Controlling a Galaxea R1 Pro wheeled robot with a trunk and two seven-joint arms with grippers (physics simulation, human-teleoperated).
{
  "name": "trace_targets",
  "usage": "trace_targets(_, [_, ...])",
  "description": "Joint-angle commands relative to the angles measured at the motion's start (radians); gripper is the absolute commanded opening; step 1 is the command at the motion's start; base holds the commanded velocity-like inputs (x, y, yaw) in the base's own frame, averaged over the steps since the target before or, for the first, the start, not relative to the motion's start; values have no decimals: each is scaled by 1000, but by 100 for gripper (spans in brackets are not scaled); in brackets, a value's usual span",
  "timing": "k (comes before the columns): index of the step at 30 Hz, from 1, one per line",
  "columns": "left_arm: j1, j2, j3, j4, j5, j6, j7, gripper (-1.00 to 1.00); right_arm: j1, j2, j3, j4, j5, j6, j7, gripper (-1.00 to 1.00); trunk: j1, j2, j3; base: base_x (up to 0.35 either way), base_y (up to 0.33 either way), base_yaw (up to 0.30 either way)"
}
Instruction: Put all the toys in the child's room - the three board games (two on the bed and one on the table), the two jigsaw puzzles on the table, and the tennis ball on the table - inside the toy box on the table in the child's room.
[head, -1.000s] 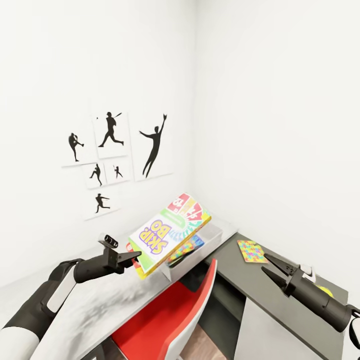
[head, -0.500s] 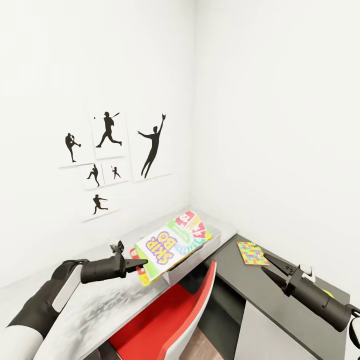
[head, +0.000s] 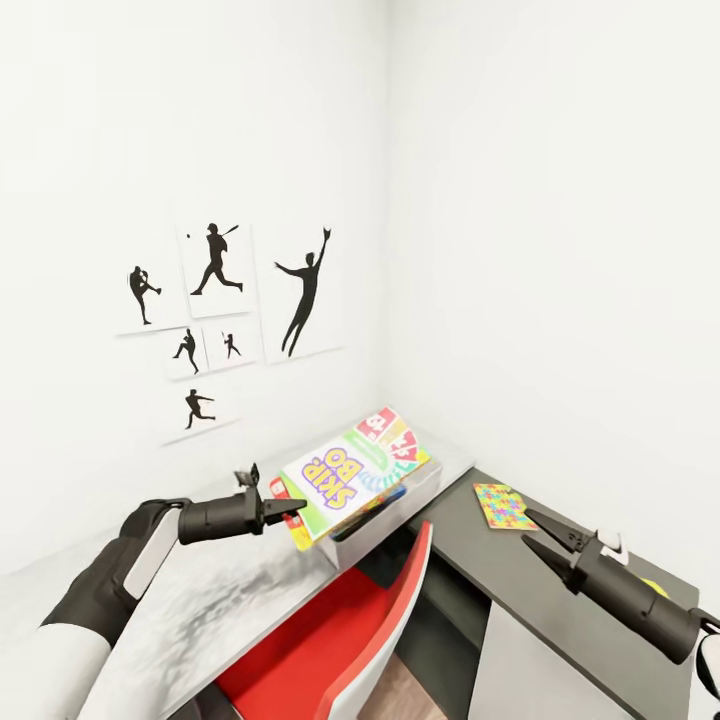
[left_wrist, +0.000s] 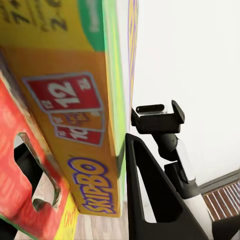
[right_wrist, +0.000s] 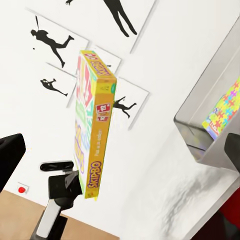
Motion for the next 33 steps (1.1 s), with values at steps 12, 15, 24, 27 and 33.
trace_targets(12, [0,-2,3,0,-2,-2,2,-100,-1,-7,-2,2,3,5,9,100,0,-1,-1,184,-119,-247])
trace_targets(15, [0,-1,3,0,-2,-2,2,-100,-1,-7,-2,2,3,5,9,100,0,-1,-2,308,0,-254])
trace_targets(24, [0,2,4,0,-2,-5,1,-100,-1,-4,-3,0,5,5,10,100,0,-1,-8,279,-74,-83])
trace_targets(27, [0,1,4,0,-1,-6,0,-100,-1,-3,-3,-1,5,5,9,100,0,-1,-8,80,-120,117])
trace_targets(33, [0,1,4,1,1,-5,0,-100,-1,-5,-3,-1,5,5,9,100,0,-1,-10,80,-196,248])
